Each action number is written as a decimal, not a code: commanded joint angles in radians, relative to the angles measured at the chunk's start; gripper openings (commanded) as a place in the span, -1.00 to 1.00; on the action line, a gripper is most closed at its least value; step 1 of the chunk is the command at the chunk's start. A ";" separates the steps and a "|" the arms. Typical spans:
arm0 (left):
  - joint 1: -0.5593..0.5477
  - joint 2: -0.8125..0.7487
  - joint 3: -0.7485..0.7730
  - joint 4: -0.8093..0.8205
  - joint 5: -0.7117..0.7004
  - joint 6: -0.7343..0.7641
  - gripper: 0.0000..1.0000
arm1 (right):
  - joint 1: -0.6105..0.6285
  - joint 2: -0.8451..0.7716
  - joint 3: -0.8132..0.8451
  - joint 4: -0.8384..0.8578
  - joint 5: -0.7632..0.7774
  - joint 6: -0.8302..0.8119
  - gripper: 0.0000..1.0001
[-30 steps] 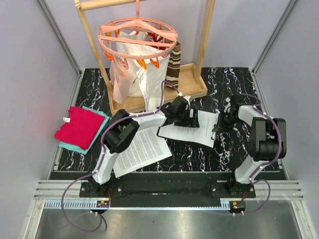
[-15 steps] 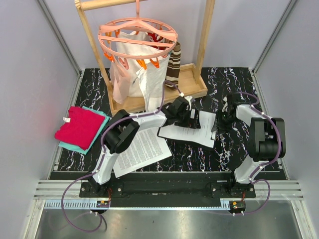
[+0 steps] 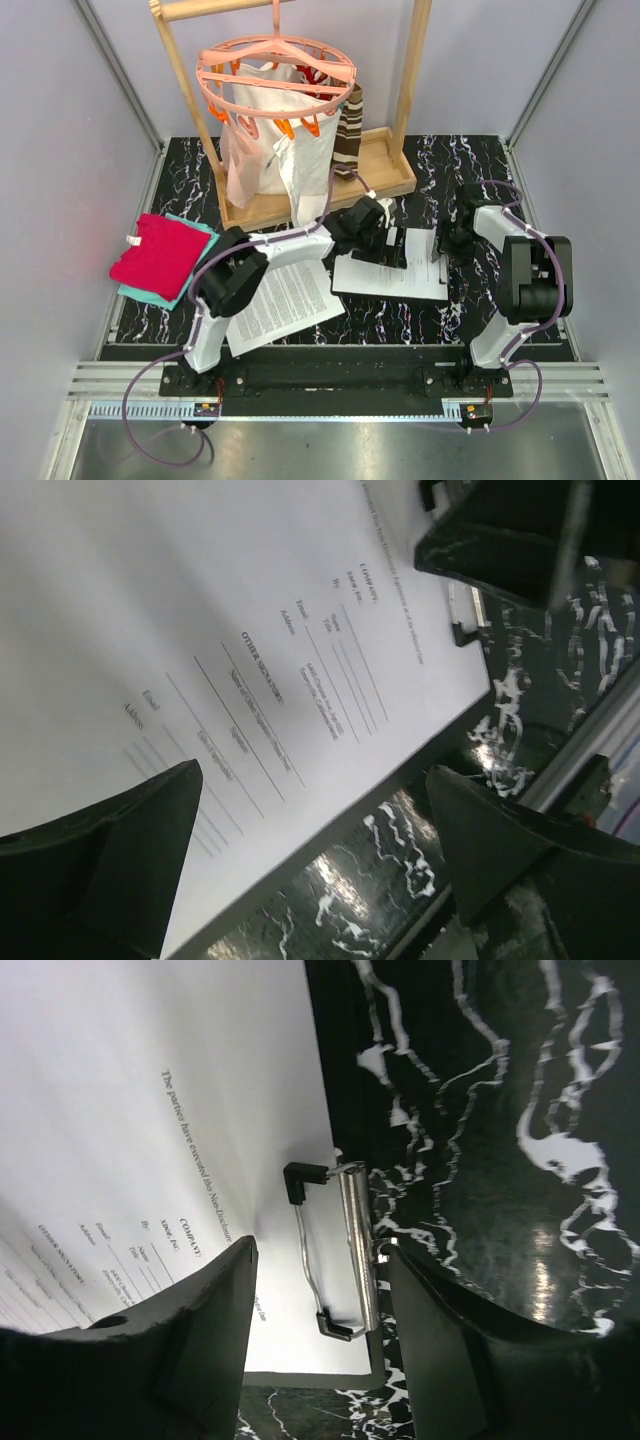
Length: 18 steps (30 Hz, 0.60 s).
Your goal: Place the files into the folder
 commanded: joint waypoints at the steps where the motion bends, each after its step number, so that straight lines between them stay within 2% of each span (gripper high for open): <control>1: 0.009 -0.235 -0.027 -0.028 0.008 -0.002 0.98 | 0.000 -0.018 0.054 -0.035 0.172 0.013 0.29; 6: 0.047 -0.492 -0.203 -0.027 -0.103 -0.037 0.98 | 0.012 -0.073 0.080 -0.059 0.274 0.033 0.40; 8: 0.063 -0.578 -0.338 -0.029 -0.182 -0.050 0.98 | 0.052 -0.137 0.095 -0.071 0.317 0.043 0.44; 9: 0.084 -0.670 -0.389 -0.027 -0.218 -0.053 0.97 | 0.067 -0.160 0.109 -0.072 0.312 0.056 0.48; 10: 0.097 -0.716 -0.492 -0.030 -0.285 -0.067 0.98 | 0.110 -0.203 0.112 -0.065 0.255 0.062 0.50; 12: 0.139 -0.846 -0.600 -0.030 -0.345 -0.090 0.98 | 0.165 -0.230 0.118 -0.027 0.161 0.105 0.56; 13: 0.152 -0.886 -0.695 -0.033 -0.373 -0.120 0.98 | 0.236 -0.234 0.120 -0.015 0.074 0.125 0.57; 14: 0.166 -0.926 -0.741 -0.030 -0.424 -0.134 0.98 | 0.291 -0.228 0.123 0.010 0.070 0.147 0.59; 18: 0.236 -1.062 -0.923 0.004 -0.419 -0.185 0.98 | 0.517 -0.155 0.140 0.062 -0.011 0.266 0.63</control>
